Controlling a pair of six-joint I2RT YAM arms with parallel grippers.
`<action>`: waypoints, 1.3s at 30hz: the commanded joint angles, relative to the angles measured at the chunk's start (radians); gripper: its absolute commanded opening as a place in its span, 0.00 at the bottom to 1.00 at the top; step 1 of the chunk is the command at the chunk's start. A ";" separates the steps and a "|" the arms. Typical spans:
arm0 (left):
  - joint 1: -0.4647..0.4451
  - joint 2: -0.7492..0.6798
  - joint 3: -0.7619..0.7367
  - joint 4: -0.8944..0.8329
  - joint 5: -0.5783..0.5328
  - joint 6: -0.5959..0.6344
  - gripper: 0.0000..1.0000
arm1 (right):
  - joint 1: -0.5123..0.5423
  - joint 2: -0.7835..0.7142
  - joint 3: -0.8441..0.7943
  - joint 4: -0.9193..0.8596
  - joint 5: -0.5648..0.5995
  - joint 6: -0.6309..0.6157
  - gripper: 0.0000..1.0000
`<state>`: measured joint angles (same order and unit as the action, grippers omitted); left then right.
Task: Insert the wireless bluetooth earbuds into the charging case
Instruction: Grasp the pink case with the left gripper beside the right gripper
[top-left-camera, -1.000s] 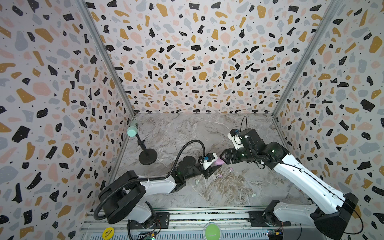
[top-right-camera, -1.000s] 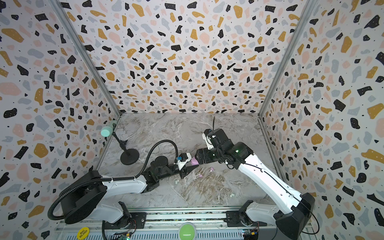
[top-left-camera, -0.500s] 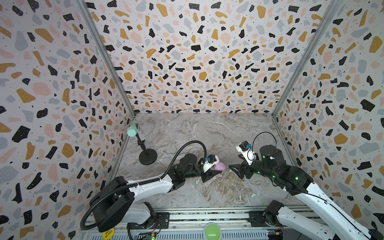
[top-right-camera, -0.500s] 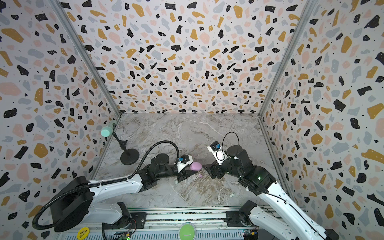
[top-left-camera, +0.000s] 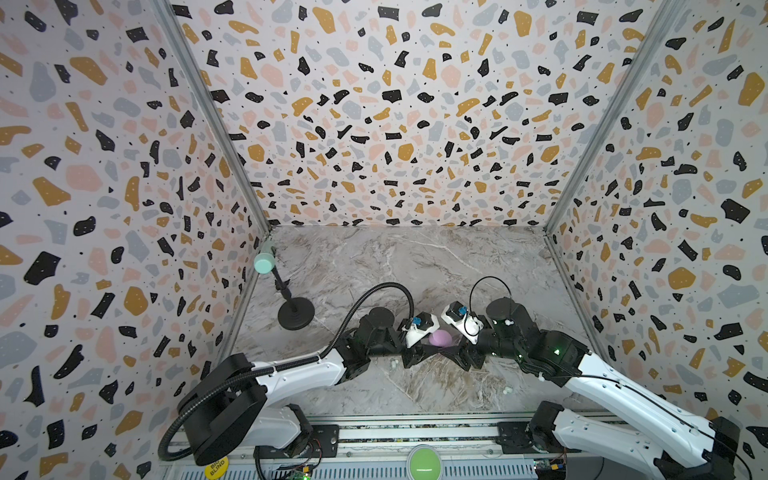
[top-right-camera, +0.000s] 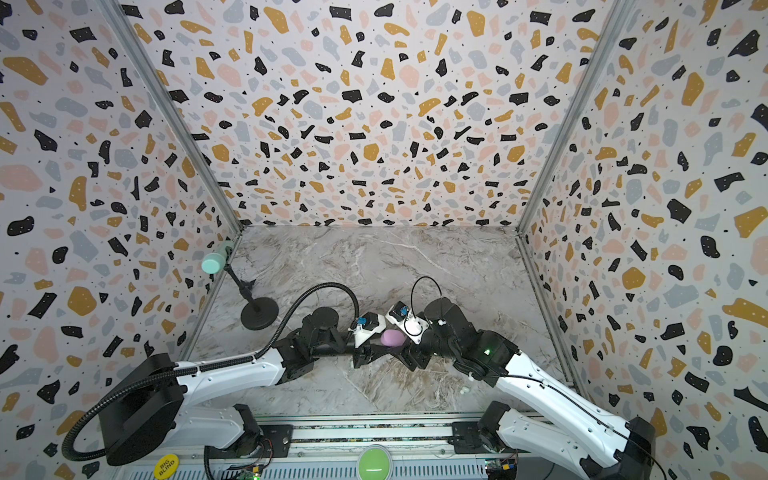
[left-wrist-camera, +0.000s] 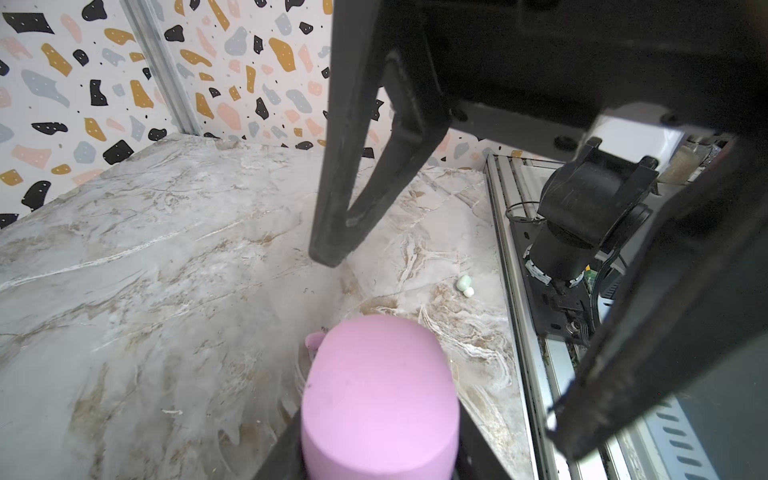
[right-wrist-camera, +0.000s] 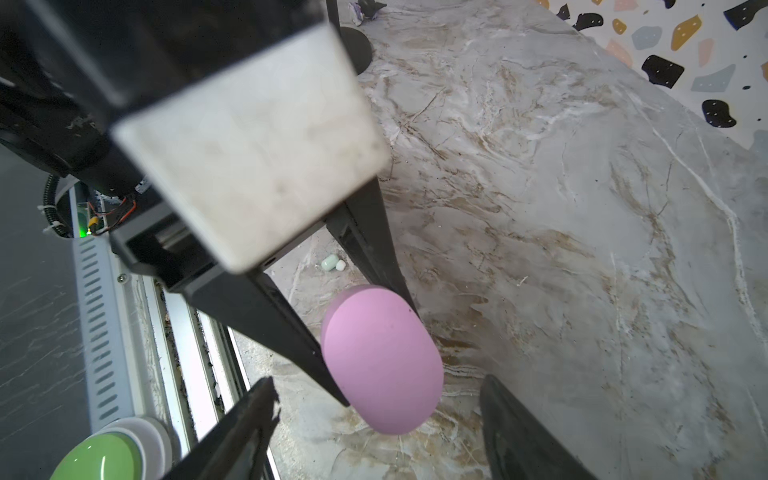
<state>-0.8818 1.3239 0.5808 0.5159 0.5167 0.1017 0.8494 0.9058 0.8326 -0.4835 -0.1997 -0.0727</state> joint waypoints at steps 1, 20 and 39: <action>-0.002 -0.026 0.019 0.042 0.023 0.010 0.14 | 0.005 0.000 -0.004 0.022 0.044 -0.012 0.77; -0.003 -0.032 0.021 0.038 0.057 0.013 0.13 | 0.005 0.016 -0.012 0.046 0.167 0.018 0.71; -0.003 -0.029 0.021 0.036 0.081 0.013 0.11 | -0.004 0.018 0.039 0.051 0.250 0.045 0.70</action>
<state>-0.8703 1.3167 0.5808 0.5163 0.5117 0.1013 0.8631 0.9245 0.8227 -0.4595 -0.0517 -0.0490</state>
